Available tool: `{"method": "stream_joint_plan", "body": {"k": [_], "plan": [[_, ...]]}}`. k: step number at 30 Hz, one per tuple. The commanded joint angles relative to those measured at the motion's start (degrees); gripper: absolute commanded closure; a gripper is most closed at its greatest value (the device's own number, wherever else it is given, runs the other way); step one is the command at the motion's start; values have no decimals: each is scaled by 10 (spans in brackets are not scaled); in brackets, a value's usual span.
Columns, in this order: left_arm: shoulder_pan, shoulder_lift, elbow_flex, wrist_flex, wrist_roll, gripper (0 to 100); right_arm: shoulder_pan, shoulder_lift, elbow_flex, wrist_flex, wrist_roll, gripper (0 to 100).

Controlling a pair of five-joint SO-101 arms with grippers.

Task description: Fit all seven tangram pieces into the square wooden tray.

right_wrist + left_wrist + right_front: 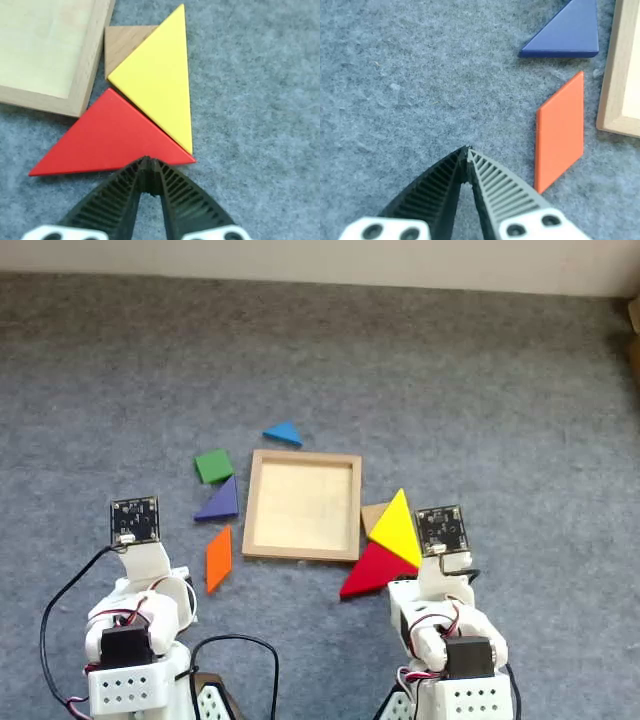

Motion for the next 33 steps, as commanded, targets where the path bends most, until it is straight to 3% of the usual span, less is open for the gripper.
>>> {"method": "stream_joint_plan", "body": {"k": [1,33], "plan": [[7,0,13,2,-1,994,7,4,66,5,3,993],[7,0,13,2,-1,994,8,4,61,10,3,993]]}}
